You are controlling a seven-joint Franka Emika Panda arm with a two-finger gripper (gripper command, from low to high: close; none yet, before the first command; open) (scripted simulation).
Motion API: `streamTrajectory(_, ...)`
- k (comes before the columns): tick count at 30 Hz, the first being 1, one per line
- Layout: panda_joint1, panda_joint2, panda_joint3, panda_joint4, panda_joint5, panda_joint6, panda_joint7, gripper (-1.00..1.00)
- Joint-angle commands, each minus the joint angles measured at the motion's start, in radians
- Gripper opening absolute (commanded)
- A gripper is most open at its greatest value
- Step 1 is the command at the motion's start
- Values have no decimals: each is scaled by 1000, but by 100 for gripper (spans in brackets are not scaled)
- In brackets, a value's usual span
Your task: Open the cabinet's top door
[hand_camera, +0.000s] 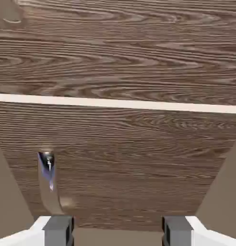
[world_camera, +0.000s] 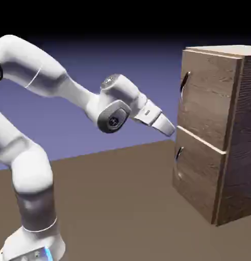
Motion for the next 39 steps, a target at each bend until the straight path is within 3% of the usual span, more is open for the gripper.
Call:
streamTrajectory(1,-20,-12,21,7,44,-5,-24,0)
streamTrajectory(39,-775,-472,800,291,1696,-187,-922,0)
